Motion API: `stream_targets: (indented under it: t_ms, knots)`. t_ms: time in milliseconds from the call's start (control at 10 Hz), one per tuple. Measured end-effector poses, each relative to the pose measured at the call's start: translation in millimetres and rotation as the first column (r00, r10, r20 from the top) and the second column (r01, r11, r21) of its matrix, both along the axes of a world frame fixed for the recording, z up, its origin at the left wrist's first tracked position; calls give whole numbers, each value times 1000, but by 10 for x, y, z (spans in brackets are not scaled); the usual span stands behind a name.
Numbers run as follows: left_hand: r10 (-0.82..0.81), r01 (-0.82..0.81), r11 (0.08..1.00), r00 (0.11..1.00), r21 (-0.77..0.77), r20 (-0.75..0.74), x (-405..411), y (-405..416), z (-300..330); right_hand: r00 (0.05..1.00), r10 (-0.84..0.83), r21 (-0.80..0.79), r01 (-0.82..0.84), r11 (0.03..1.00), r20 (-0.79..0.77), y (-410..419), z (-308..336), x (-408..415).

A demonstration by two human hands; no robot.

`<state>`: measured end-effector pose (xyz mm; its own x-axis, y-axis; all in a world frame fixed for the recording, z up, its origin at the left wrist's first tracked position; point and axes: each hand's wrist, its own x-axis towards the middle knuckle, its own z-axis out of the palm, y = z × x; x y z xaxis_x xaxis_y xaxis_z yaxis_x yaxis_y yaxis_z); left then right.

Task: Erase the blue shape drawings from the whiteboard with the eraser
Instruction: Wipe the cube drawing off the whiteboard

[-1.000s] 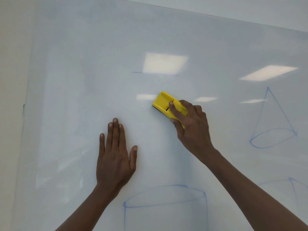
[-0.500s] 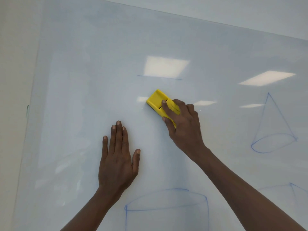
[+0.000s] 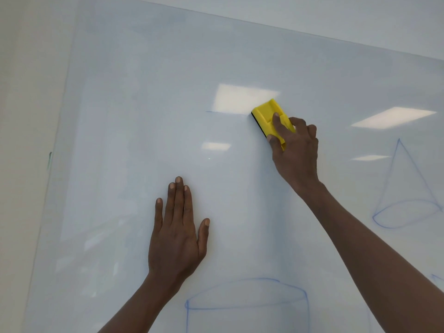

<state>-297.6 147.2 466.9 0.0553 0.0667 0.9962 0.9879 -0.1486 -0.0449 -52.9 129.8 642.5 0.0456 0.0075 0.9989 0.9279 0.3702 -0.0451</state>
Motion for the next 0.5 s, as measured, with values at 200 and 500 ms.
stream_targets:
  t_ms: [200,500]
  knots:
    - [-7,7,1000,1000,-19,5,7,-21,4,996,-16,11,15,1000,85,-3,-155,235]
    - [-5,5,1000,1000,-5,4,12,-13,-3,999,-52,-36,52,998,-6,-35,172,19]
